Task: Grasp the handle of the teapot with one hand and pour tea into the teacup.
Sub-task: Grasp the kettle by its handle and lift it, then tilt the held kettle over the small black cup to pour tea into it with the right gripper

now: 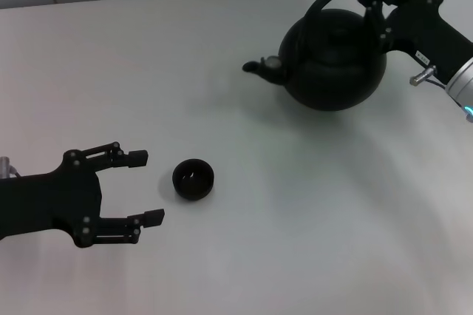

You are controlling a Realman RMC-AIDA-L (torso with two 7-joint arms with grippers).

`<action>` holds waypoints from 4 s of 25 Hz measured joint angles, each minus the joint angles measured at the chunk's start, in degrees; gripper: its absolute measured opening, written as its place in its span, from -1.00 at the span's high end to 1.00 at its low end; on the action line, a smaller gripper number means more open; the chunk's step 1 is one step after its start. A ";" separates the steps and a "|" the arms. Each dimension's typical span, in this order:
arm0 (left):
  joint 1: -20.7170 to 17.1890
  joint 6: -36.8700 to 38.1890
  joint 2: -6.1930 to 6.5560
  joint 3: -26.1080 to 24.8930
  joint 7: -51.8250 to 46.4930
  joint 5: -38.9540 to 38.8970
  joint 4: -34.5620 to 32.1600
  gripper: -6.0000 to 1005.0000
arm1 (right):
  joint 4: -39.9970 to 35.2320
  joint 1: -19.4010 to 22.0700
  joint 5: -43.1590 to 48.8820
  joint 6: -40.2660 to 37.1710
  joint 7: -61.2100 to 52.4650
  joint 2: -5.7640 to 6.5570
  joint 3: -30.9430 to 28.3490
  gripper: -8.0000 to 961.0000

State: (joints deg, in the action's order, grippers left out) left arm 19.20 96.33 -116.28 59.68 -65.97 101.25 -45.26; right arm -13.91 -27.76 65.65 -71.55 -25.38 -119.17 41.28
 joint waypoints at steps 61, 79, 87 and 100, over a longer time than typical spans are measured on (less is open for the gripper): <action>-1.01 -0.88 -0.17 -0.09 1.50 0.70 0.01 -0.72 | -11.01 0.17 7.96 -5.94 5.75 -0.01 16.12 0.75; -0.96 -0.94 -0.60 -0.09 2.31 0.71 0.08 -0.72 | -13.11 -0.25 8.33 -5.77 8.63 0.08 16.12 0.76; -0.70 -1.01 -0.73 -0.09 2.30 0.70 0.00 -0.72 | -13.23 -0.45 9.62 -5.56 9.24 0.08 16.11 0.76; -0.71 -1.73 -1.01 -0.09 2.78 0.70 0.46 -0.72 | -14.88 -0.80 11.35 -5.51 9.36 0.10 16.12 0.77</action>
State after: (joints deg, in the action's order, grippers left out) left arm 18.48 94.60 -117.28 59.59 -63.19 101.95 -44.81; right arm -28.78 -28.56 77.00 -77.05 -16.02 -119.07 57.39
